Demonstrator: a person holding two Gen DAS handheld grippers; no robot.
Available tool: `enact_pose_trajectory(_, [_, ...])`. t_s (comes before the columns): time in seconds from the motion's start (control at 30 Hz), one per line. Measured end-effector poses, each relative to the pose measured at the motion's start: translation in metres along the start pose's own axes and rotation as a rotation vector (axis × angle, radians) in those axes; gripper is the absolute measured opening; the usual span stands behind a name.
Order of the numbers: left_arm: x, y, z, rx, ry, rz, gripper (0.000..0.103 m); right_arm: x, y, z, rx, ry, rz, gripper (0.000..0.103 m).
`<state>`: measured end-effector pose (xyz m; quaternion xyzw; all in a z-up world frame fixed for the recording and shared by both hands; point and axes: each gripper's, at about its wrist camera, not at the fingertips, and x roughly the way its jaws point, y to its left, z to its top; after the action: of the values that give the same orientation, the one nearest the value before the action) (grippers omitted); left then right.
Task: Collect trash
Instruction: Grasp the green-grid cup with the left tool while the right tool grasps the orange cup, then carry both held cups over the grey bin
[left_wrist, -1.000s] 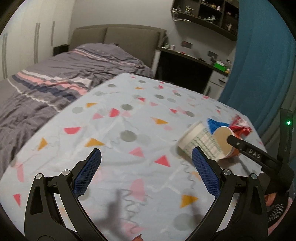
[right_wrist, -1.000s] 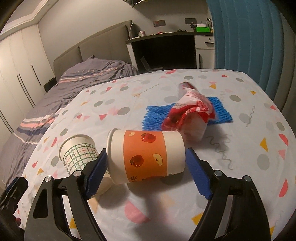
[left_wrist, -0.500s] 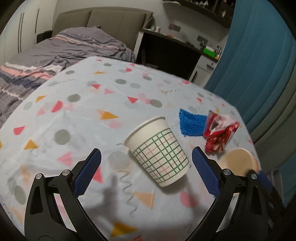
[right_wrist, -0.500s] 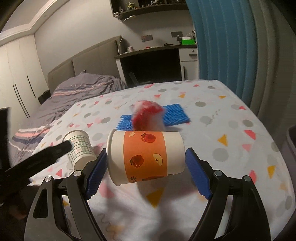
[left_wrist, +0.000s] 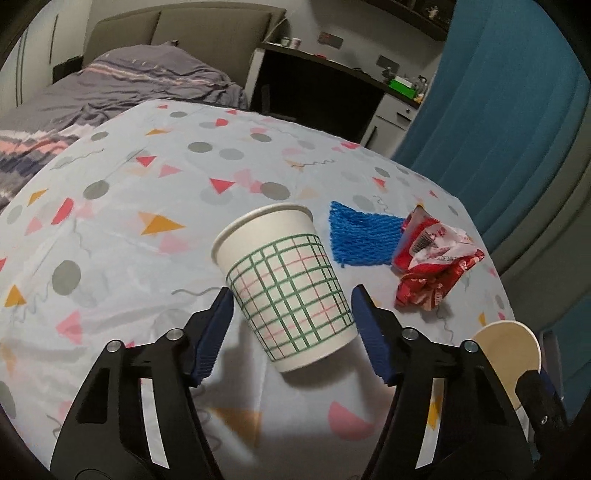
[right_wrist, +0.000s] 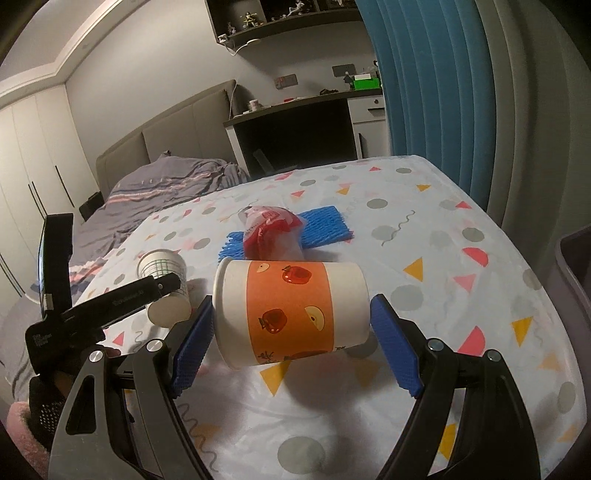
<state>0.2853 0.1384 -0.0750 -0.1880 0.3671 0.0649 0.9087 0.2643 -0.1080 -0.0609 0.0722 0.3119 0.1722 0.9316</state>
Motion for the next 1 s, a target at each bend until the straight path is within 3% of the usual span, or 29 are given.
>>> enact_pose_trajectory(0.5, [-0.045, -0.014, -0.021, 0.073, -0.075, -0.036, 0.056, -0.017, 0.000, 0.001, -0.016, -0.020, -0.005, 0.080])
enact_pose_trajectory(1.0, [-0.120, -0.050, -0.055, 0.152, -0.175, -0.093, 0.056, -0.077, -0.019, -0.008, -0.019, -0.071, -0.031, 0.080])
